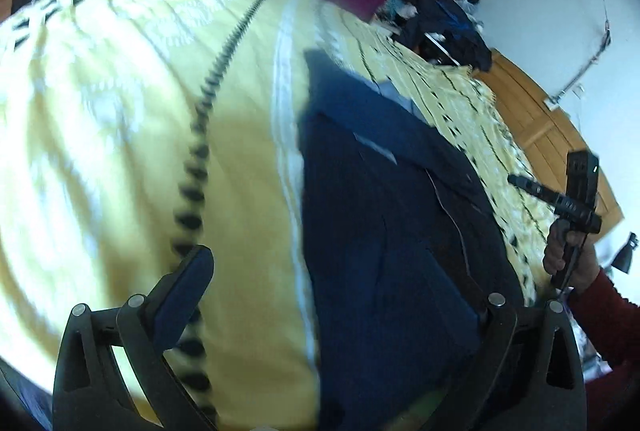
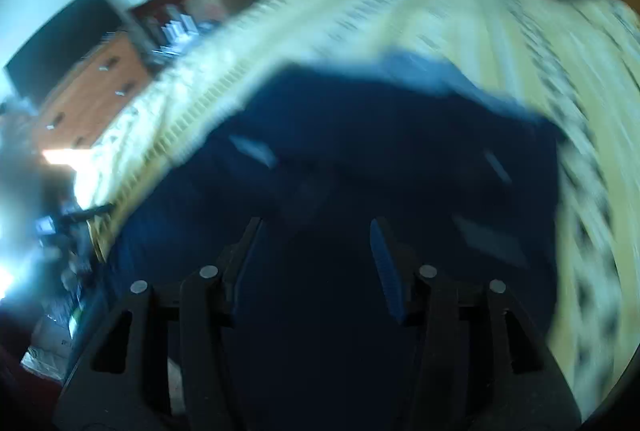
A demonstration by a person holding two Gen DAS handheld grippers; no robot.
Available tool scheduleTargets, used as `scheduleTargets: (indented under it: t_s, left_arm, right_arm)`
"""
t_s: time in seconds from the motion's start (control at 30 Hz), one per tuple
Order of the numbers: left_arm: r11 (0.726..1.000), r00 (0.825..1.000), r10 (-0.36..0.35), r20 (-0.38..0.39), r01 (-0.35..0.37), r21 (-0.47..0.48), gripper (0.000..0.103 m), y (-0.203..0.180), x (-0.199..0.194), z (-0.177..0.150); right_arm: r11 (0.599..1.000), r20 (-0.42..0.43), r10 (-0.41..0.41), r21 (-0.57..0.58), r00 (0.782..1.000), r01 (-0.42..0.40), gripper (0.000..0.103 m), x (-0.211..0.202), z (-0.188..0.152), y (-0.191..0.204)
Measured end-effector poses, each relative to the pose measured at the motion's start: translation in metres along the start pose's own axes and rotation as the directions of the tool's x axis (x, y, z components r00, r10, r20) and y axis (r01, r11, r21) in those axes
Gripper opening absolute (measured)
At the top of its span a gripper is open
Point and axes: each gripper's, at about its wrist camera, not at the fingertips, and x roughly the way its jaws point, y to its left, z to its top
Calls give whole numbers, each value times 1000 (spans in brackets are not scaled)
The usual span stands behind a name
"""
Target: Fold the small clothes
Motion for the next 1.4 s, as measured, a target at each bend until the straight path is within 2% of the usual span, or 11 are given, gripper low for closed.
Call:
scheduleTargets:
  t_s: [0.2, 0.37, 0.63, 0.9, 0.97, 1.0, 1.03, 1.1, 1.13, 1.27, 1.4]
  left_arm:
    - [999, 996, -19, -92, 24, 46, 103, -15, -8, -51]
    - [995, 988, 3, -156, 14, 103, 101, -32, -4, -68]
    - [992, 975, -17, -220, 44, 115, 93, -42, 7, -75]
    - [992, 969, -6, -247, 37, 124, 92, -42, 16, -76]
    - [991, 970, -1, -244, 34, 130, 90, -43, 18, -77]
    - [991, 971, 4, -241, 27, 128, 87, -43, 18, -78]
    - [992, 971, 10, -240, 20, 122, 78, -41, 18, -77]
    - [997, 969, -27, -246, 46, 69, 39, -35, 16, -74]
    - [998, 966, -52, -252, 62, 30, 10, -32, 15, -72]
    - [988, 970, -153, -188, 149, -32, 13, -38, 1, -59]
    - [955, 956, -291, -34, 289, -63, 13, -54, -25, -18]
  right_arm:
    - [977, -131, -109, 167, 985, 131, 53, -47, -107, -51]
    - [954, -183, -93, 264, 979, 140, 53, -69, -160, -67]
    - [946, -204, -37, 309, 978, 100, 54, -60, -188, -72]
    - [959, -250, -44, 261, 967, 111, 54, -48, -181, -72]
    - [960, -256, -47, 257, 965, 115, 47, -43, -180, -71]
    - [959, -266, -49, 258, 963, 120, 21, -41, -181, -71]
    - [957, -268, -44, 266, 963, 118, 7, -41, -180, -71]
    - [954, -195, 10, 295, 981, 49, 4, -57, -173, -70]
    - [951, -139, 40, 308, 990, 5, 3, -70, -167, -70]
    - [926, 49, 107, 358, 993, -118, 2, -123, -141, -74]
    - [910, 202, 116, 370, 973, -185, 1, -164, -105, -84]
